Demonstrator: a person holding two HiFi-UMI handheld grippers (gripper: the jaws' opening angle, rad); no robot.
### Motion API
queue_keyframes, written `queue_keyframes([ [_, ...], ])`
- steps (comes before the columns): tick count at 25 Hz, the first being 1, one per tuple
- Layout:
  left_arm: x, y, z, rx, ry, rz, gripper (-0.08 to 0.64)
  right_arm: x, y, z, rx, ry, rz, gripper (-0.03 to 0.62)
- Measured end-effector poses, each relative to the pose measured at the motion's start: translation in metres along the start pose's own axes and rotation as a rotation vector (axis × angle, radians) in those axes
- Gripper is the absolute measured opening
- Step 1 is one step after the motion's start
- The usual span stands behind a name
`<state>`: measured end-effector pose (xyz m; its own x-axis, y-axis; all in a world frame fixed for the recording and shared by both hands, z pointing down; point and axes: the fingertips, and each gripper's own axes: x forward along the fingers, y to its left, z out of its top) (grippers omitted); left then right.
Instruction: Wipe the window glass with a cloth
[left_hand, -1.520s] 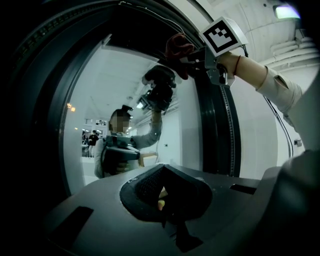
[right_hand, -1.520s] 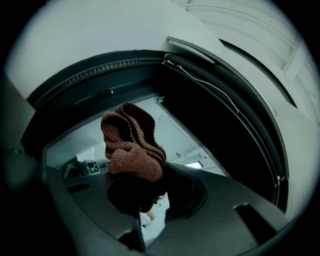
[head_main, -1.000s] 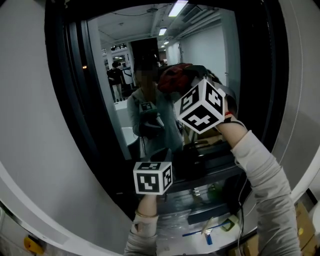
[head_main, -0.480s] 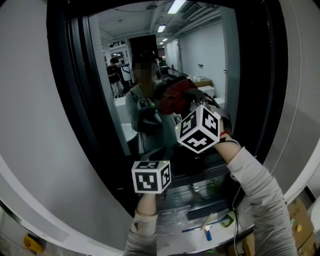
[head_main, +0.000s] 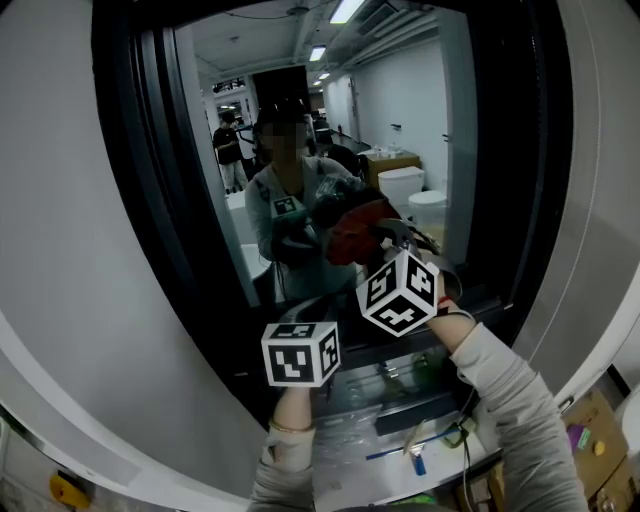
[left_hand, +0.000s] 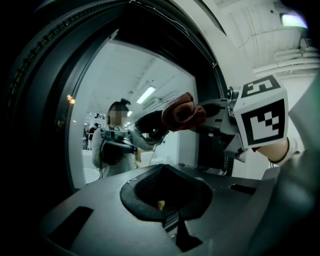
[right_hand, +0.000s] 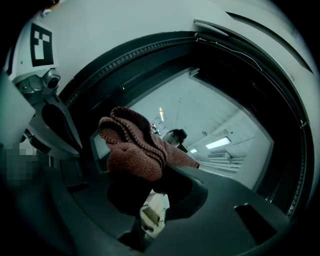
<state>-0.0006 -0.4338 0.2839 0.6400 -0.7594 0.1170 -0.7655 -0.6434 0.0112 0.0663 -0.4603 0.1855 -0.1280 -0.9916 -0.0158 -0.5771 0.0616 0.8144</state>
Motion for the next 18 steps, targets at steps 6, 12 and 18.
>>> queue_keyframes([
  [6,0.004,0.001,-0.011,-0.002,0.013,-0.006,0.003,0.002,0.036,-0.032,0.044,0.046,0.053,0.043],
  [12,0.005,-0.001,-0.011,-0.004,0.019,-0.014,0.003,0.004,0.052,-0.043,0.062,0.065,0.081,0.043],
  [18,0.011,-0.012,-0.006,-0.002,0.016,-0.011,0.003,-0.003,0.040,-0.037,0.063,0.027,0.084,0.043],
])
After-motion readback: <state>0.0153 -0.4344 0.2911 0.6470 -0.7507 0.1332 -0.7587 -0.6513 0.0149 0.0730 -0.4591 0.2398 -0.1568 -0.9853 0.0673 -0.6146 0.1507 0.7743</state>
